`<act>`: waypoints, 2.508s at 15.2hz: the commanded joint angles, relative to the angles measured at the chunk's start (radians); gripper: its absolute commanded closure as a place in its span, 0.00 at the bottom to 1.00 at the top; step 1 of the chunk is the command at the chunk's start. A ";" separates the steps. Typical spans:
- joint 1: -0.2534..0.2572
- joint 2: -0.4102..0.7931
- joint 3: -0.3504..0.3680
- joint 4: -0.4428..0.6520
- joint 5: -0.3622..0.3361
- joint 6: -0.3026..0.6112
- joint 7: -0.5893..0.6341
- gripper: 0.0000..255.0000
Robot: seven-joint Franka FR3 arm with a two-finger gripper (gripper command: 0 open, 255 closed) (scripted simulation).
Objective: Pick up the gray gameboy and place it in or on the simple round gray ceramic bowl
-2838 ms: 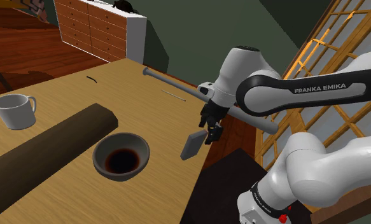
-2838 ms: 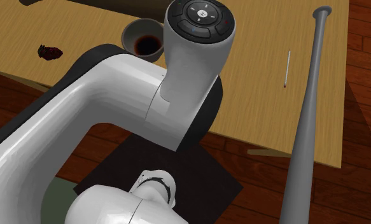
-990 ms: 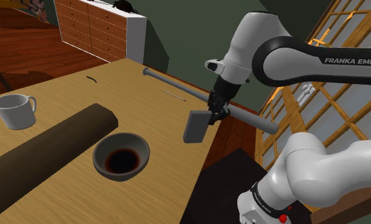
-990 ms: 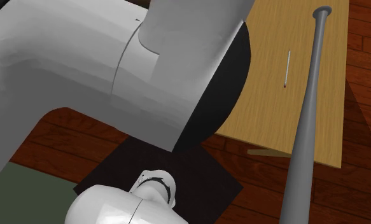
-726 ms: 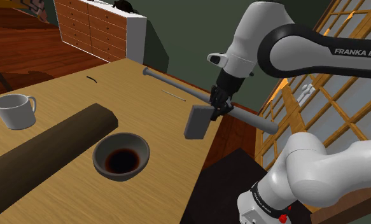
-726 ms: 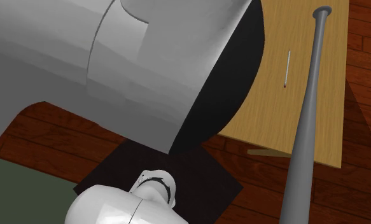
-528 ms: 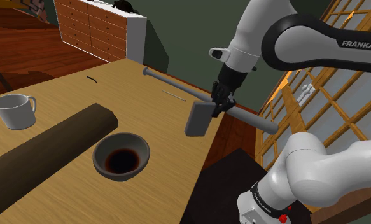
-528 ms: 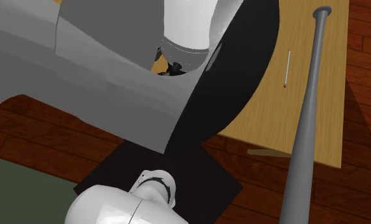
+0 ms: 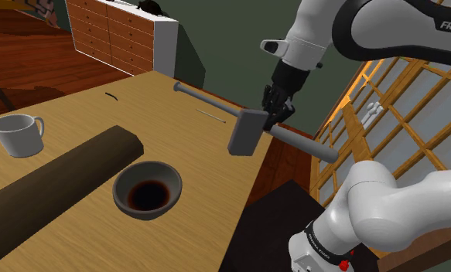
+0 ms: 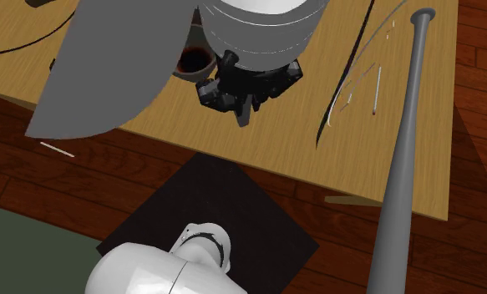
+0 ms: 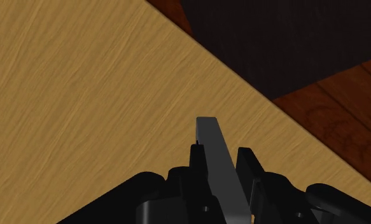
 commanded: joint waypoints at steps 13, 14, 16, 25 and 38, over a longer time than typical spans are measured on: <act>0.067 0.358 0.184 0.346 0.081 0.025 0.217 1.00; 0.071 0.390 0.198 0.380 0.081 0.024 0.235 1.00; 0.077 0.456 0.224 0.453 0.078 0.020 0.272 1.00; 0.099 0.625 0.286 0.598 0.054 0.047 0.364 1.00; 0.102 0.628 0.291 0.426 0.057 0.222 0.358 1.00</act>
